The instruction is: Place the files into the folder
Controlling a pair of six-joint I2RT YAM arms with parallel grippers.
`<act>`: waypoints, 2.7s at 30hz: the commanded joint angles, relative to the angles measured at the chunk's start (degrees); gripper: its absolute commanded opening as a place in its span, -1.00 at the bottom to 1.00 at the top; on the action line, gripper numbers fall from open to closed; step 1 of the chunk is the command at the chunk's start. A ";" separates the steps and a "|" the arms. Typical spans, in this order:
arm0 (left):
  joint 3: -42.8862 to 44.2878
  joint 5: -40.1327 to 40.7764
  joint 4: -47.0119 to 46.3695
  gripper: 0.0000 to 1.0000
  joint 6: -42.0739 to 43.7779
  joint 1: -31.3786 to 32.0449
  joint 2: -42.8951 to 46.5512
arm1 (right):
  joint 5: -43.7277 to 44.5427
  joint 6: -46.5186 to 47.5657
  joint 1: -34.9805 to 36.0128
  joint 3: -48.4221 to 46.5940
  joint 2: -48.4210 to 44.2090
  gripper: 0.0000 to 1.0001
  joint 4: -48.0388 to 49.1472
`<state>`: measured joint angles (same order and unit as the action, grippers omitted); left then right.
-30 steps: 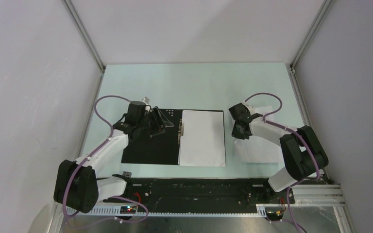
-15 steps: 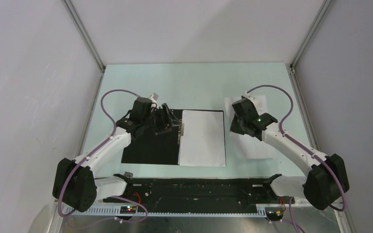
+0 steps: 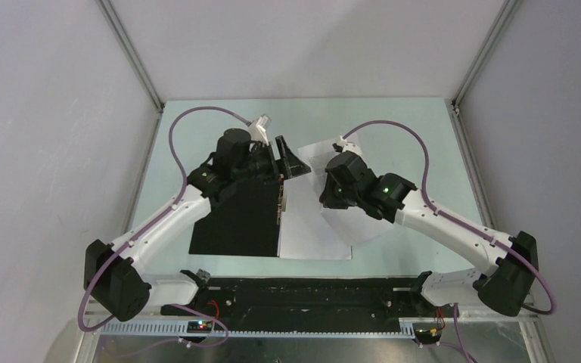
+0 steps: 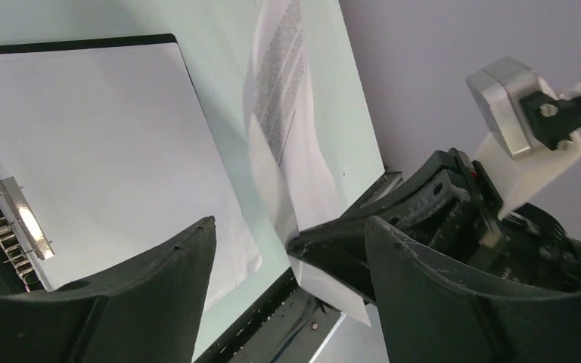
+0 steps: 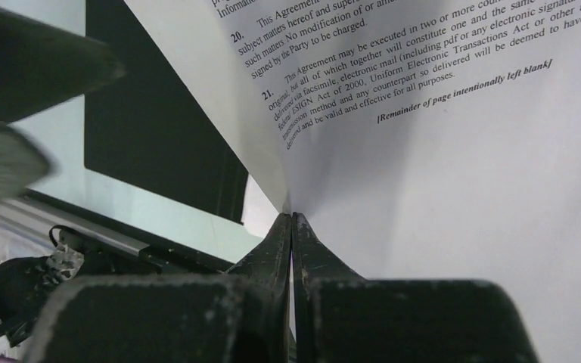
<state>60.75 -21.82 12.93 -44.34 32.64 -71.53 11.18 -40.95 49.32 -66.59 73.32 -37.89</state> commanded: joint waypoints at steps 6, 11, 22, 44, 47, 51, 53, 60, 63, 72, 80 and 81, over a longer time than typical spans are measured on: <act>0.52 4.97 -3.18 0.41 0.37 2.87 -4.40 | 2.75 -2.22 4.07 -6.60 2.79 -1.00 -2.21; 0.73 6.28 -5.14 0.23 -1.01 3.02 -5.84 | 3.47 -2.29 5.57 -8.26 3.18 -1.00 -2.79; 2.93 2.96 -7.69 -0.97 -0.11 2.93 -6.60 | 4.47 0.41 6.35 -8.58 0.38 0.01 -3.62; 8.49 -35.98 -6.05 -1.00 7.49 2.20 10.27 | -70.37 4.66 -41.71 14.10 -21.74 0.94 48.35; 9.45 -37.23 -6.07 -1.00 6.67 2.38 12.81 | -74.59 -1.18 -42.19 14.11 -19.42 0.98 58.55; 10.42 -35.98 -5.59 -1.00 6.08 2.38 14.30 | -78.18 -12.14 -40.89 14.16 -16.24 0.99 74.02; 10.48 -34.39 -5.43 -1.00 6.26 2.34 14.48 | -78.41 -15.31 -38.78 14.08 -15.83 0.99 79.06; 11.95 -25.83 -4.96 -1.00 8.73 1.66 14.87 | -76.87 -4.41 -28.45 14.12 -19.78 0.87 63.84; 12.15 -22.00 -2.70 -1.00 10.32 0.03 15.66 | -73.89 0.80 -26.69 14.93 -22.84 0.68 55.59; 9.14 -16.38 2.65 -1.00 15.83 -0.61 17.26 | -67.13 2.99 -27.50 16.11 -26.88 -0.66 44.81; 5.78 -15.27 3.77 -0.14 17.36 -0.58 17.01 | -59.04 1.79 -25.09 16.09 -24.97 -1.00 35.87; 5.34 -15.27 3.73 -0.07 17.55 -0.53 16.76 | -57.69 0.81 -25.00 16.13 -24.78 -1.00 35.10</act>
<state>68.03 -38.09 16.43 -28.86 32.36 -54.94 -52.64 -38.98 23.35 -50.35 48.29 2.66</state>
